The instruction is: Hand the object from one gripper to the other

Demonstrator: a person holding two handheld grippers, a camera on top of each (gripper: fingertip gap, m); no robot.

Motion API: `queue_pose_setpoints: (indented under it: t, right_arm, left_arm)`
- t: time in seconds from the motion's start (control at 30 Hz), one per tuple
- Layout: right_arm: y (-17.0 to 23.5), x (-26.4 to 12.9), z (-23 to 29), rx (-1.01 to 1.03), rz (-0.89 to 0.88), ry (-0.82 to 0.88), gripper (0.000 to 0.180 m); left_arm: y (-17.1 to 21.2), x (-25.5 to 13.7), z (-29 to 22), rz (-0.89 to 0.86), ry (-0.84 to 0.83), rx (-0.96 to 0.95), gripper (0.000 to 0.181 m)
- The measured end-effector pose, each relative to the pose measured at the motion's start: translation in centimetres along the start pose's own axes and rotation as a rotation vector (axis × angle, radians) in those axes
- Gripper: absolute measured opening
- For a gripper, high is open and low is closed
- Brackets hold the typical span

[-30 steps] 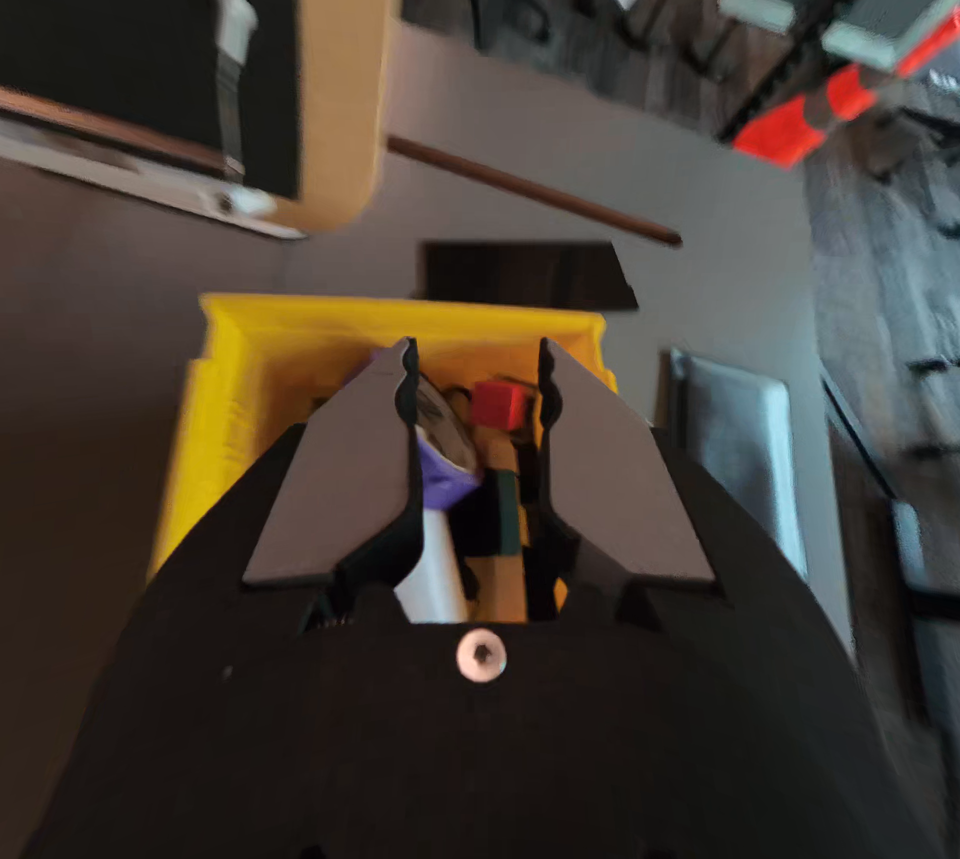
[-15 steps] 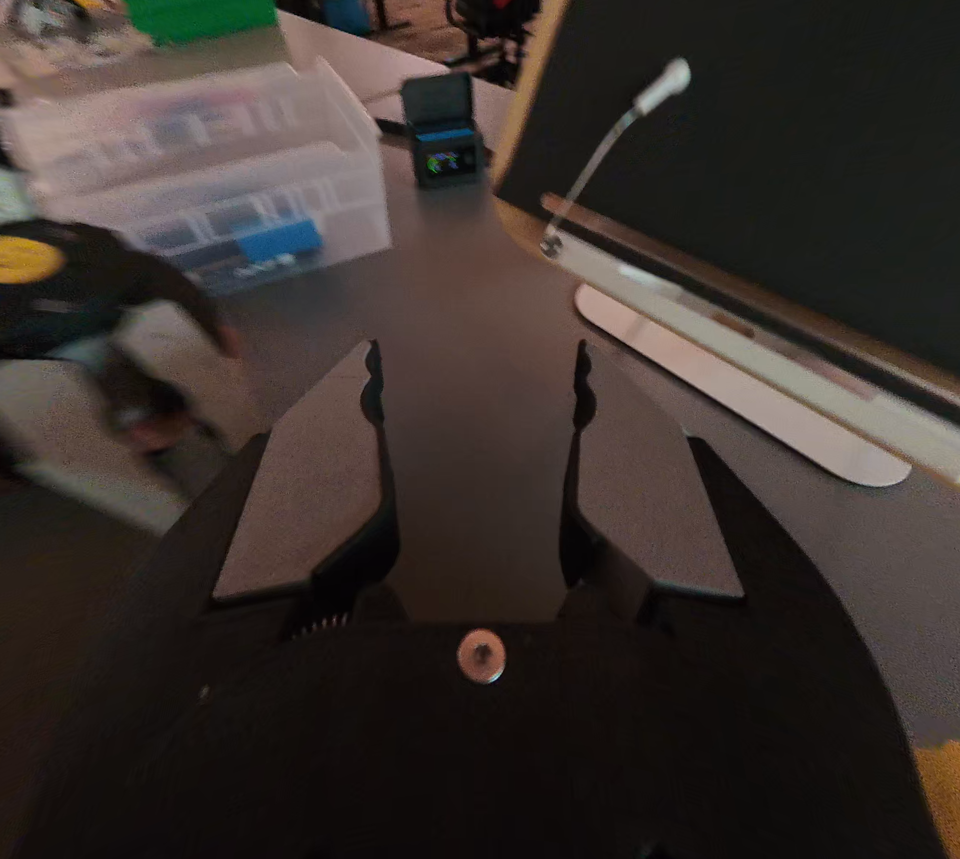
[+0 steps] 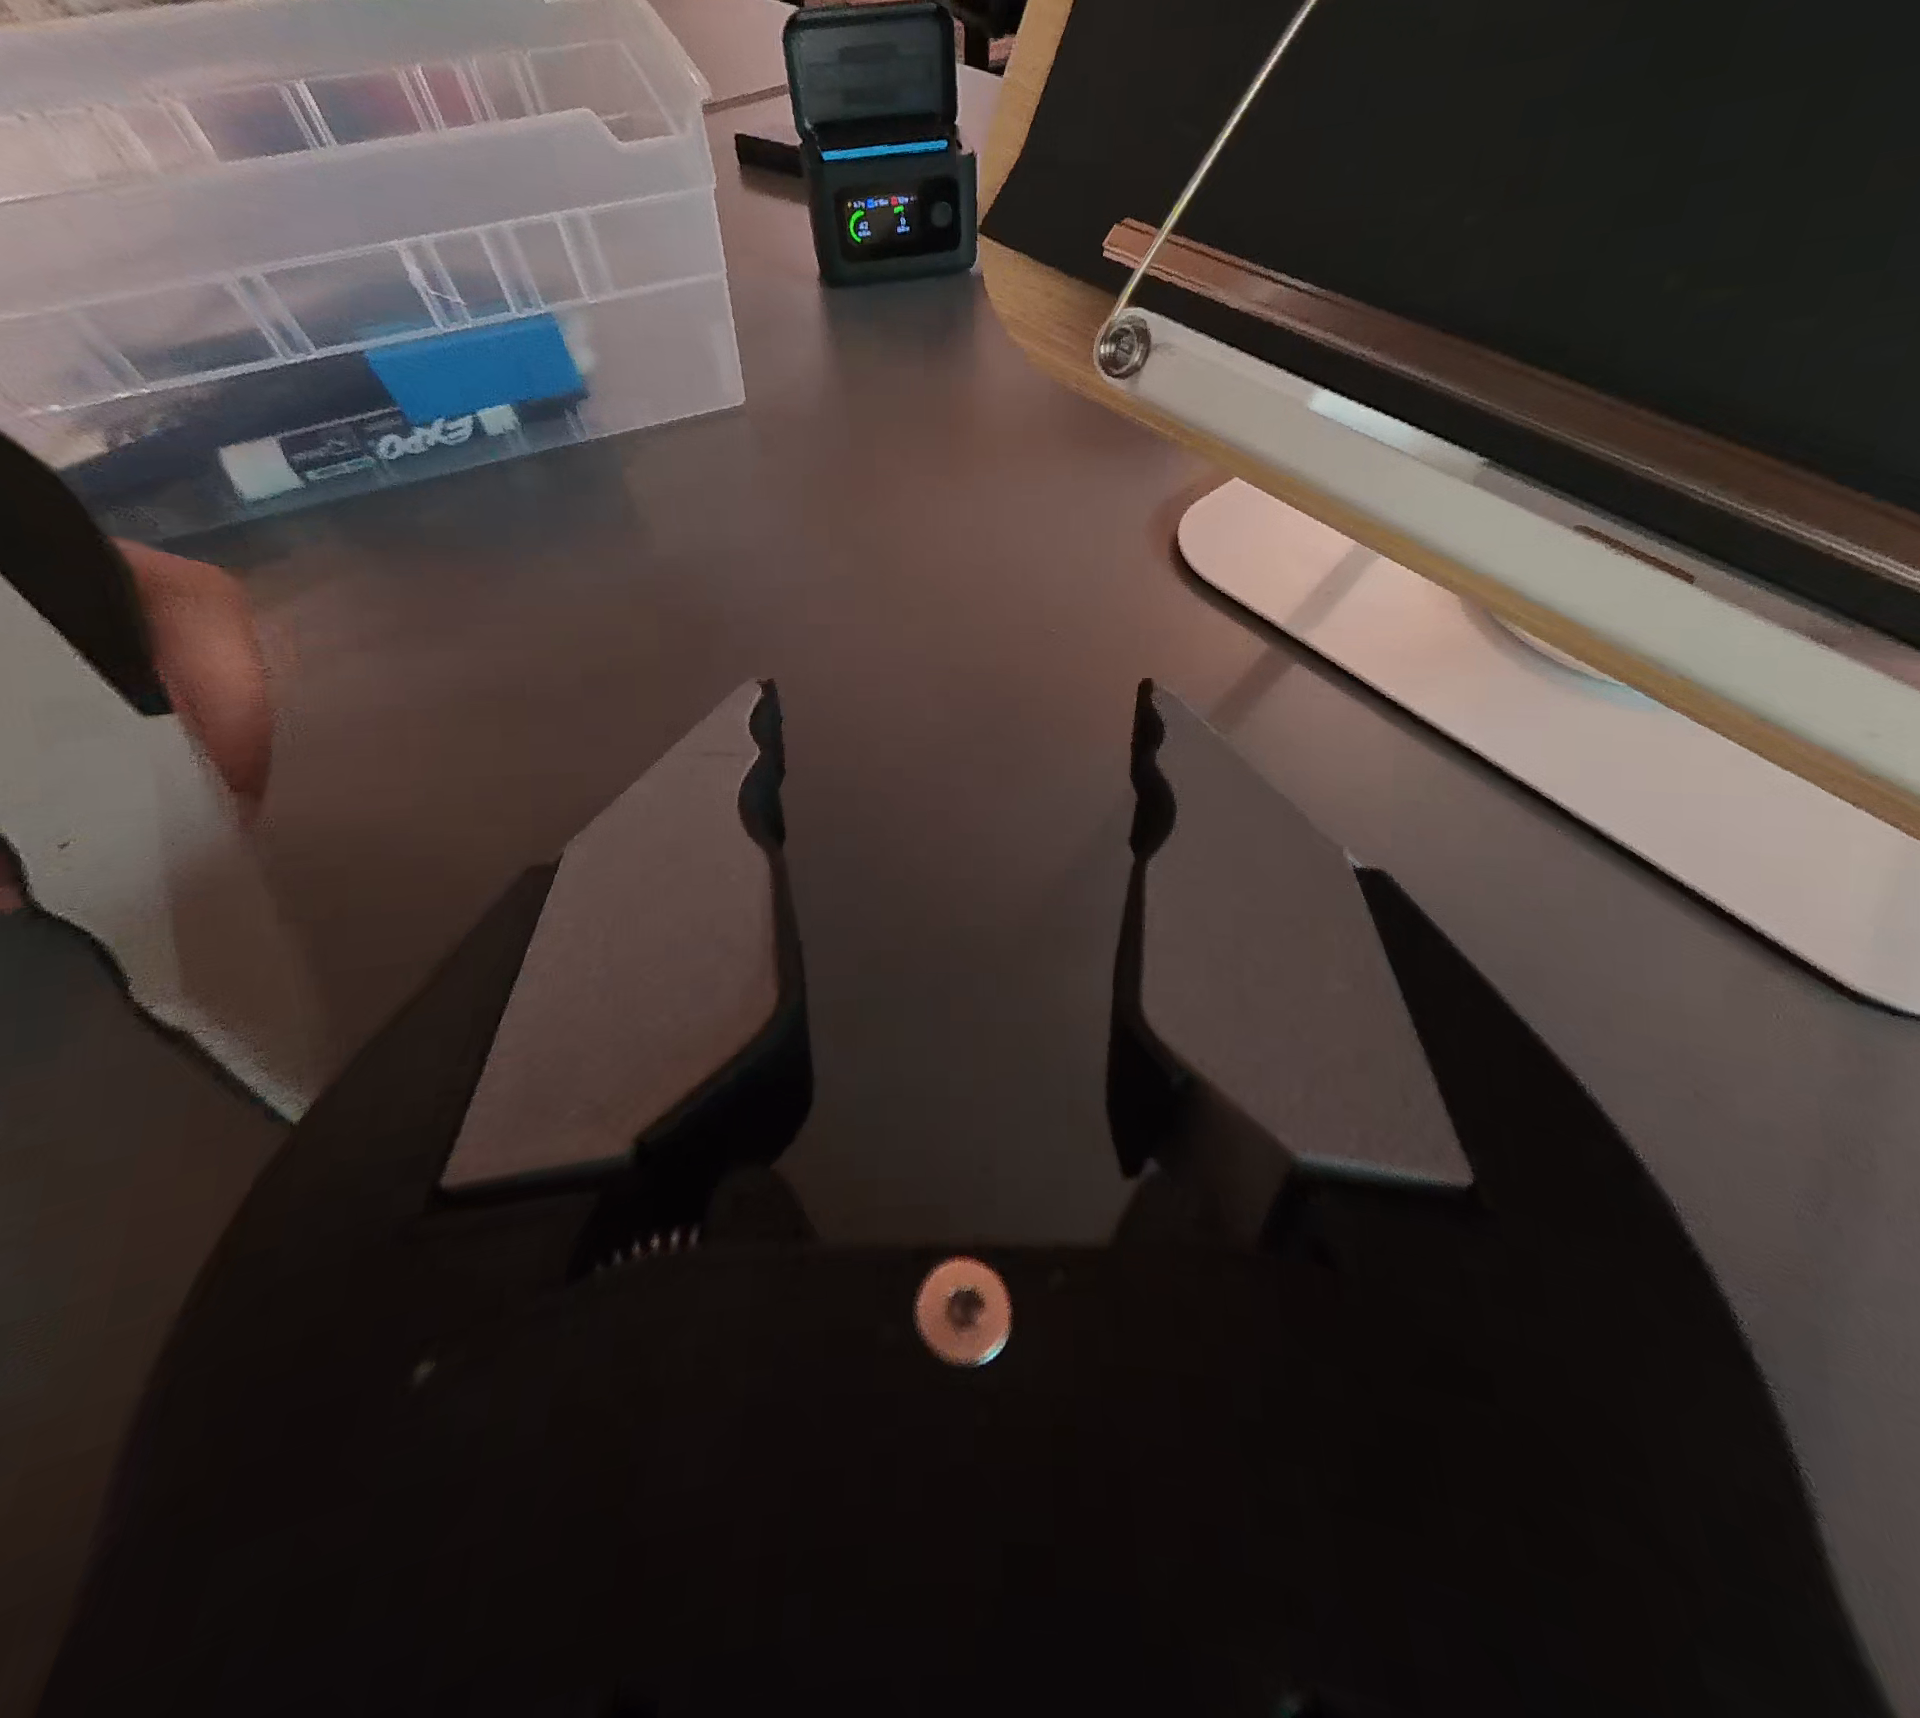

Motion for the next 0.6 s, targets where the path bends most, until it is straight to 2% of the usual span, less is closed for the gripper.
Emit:
queue_pose_setpoints:
  t: [0.17,0.3,0.4,0.47,0.53,0.6]
  right_arm:
    - [-0.2,-0.8,0.0,0.014,-0.058,-0.013,0.06]
    - [-0.1,-0.3,0.0,0.018,-0.037,-0.044,0.06]
    - [-0.2,0.0,0.1,0.001,-0.027,-0.047,0.059]
    - [-0.2,0.0,0.2,-0.006,-0.026,-0.046,0.058]
    - [-0.2,-0.1,0.2,-0.004,-0.032,-0.044,0.057]
    - [-0.2,-0.1,0.1,0.006,-0.036,-0.044,0.057]
  left_arm:
    - [0.0,-4.1,-5.3,-0.057,0.034,0.016,0.044]
    - [-0.8,-11.4,-7.6,-0.079,-0.129,0.031,0.052]
    - [-1.6,-18.9,-5.1,-0.072,-0.45,0.045,0.048]
    - [-1.1,-24.0,-2.1,-0.003,-0.65,0.032,0.053]
    - [-0.1,-28.0,1.1,0.071,-0.775,-0.027,0.053]
    - [1.4,-30.3,3.8,0.159,-0.808,-0.081,0.053]
Point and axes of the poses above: each gripper's, where its closed fingertips meet, x out along the fingers, y out of its underside, z = x × y across the jaws, the point moved 6 cm from there along -x, back along the fingers, and after that the axes turned 13 degrees about -x, right-handed, at the moved point
